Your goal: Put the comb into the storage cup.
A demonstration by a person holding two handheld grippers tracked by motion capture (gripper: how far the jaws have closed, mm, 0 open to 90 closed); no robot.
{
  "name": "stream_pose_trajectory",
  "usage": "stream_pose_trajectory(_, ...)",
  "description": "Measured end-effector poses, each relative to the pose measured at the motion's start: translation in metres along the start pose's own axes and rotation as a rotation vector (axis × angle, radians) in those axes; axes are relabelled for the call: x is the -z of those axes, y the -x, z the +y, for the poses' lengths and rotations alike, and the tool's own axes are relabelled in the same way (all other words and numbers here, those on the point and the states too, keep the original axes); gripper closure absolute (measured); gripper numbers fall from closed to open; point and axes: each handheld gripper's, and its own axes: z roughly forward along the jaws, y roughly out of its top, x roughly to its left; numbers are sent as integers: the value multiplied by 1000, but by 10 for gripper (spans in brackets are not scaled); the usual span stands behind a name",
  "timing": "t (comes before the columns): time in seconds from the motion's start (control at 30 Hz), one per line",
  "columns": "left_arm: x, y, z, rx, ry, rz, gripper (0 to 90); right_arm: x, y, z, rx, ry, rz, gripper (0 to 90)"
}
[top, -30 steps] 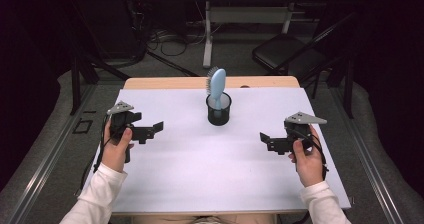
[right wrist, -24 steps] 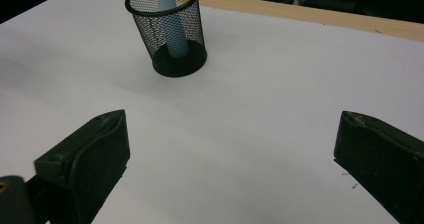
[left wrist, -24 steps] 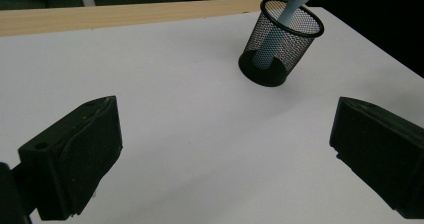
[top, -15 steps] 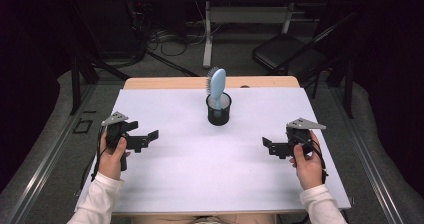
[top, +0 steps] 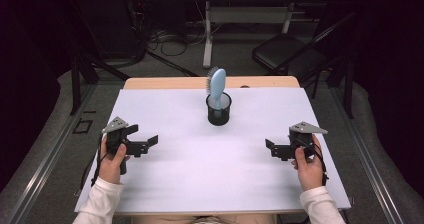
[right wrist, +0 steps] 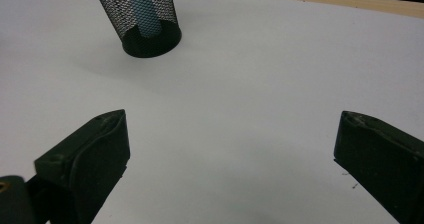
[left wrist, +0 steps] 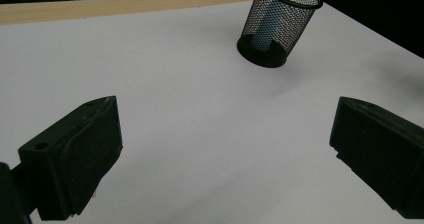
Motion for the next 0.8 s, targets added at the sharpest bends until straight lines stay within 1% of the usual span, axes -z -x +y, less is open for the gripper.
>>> stream_pose_trajectory(0.1,0,-1,-3,6,14,0,5,-1,2,-4,-9,0,-8,9)
stream_pose_trajectory(0.2,-2,-2,-7,8,24,-14,5,-2,4,-7,-15,2,-13,9)
stream_pose_trajectory(0.27,-3,-3,-9,1,18,-9,5,-2,4,-9,-16,11,-15,9)
stream_pose_trajectory(0.37,-6,-4,-12,-8,14,-11,5,-4,5,-13,-19,5,-16,9)
stream_pose_trajectory(0.43,-7,-5,-13,-13,11,0,5,-5,7,-15,-19,-1,-19,10)
stream_pose_trajectory(0.6,-8,-9,-17,0,11,-2,5,-8,10,-19,-35,-13,-17,11)
stream_pose_trajectory(0.8,-11,-11,-20,12,9,-4,5,-11,9,-21,-24,-16,-22,11)
